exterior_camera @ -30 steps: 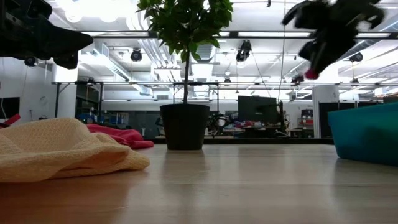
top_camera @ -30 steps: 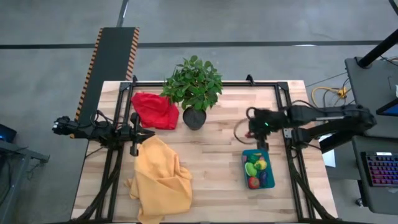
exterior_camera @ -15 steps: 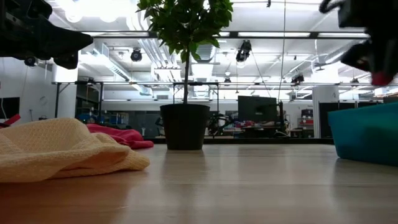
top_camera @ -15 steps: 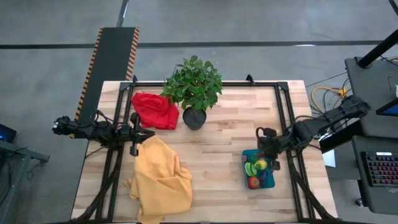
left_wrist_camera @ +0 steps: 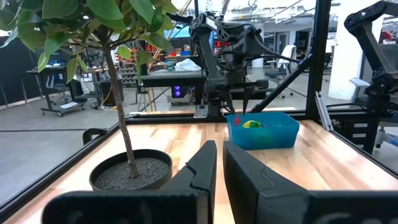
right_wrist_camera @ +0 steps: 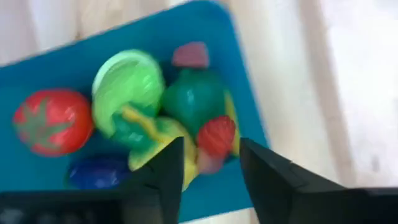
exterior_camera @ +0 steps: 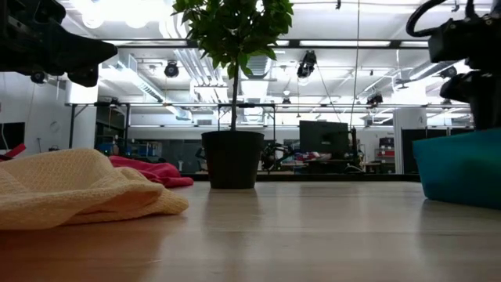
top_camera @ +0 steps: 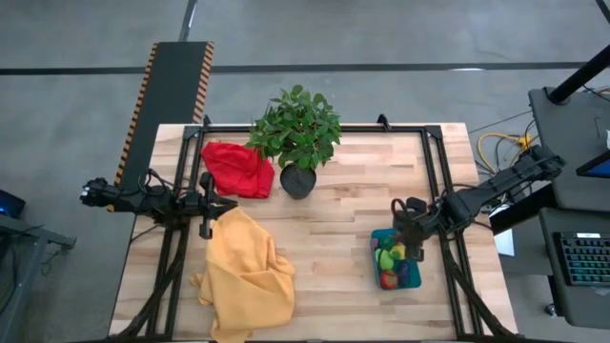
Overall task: Pick and placing Produce into tupperware
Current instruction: Put the raspberry into the bin, then return to Home Position
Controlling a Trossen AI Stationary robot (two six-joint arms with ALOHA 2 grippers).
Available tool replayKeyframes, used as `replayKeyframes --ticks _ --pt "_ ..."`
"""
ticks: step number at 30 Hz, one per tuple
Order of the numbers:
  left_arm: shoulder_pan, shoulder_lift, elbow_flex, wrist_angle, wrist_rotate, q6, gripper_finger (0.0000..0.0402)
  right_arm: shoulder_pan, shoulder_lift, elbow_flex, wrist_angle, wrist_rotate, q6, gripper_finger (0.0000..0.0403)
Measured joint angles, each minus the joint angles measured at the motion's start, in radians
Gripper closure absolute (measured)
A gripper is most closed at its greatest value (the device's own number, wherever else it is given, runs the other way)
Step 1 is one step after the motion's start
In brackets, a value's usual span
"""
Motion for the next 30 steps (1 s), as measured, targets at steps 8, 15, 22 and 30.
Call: replayKeyframes --ticks 8,15,22,30 --pt "0.0 0.0 0.0 0.0 0.0 0.001 0.0387 -0.002 -0.005 0.004 0.095 0.16 -0.093 0.0173" --pt "0.0 -0.001 0.0 0.011 0.0 0.002 0.0387 -0.02 -0.007 -0.062 0.884 0.236 -0.661 0.018" --pt "0.0 -0.001 0.0 0.026 0.0 0.003 0.0387 -0.253 -0.003 -0.127 1.243 -0.109 -0.844 0.0224" --pt "0.0 0.001 0.0 0.026 0.0 0.05 0.0387 -0.5 -0.037 -0.124 1.218 -0.257 -0.907 0.0331"
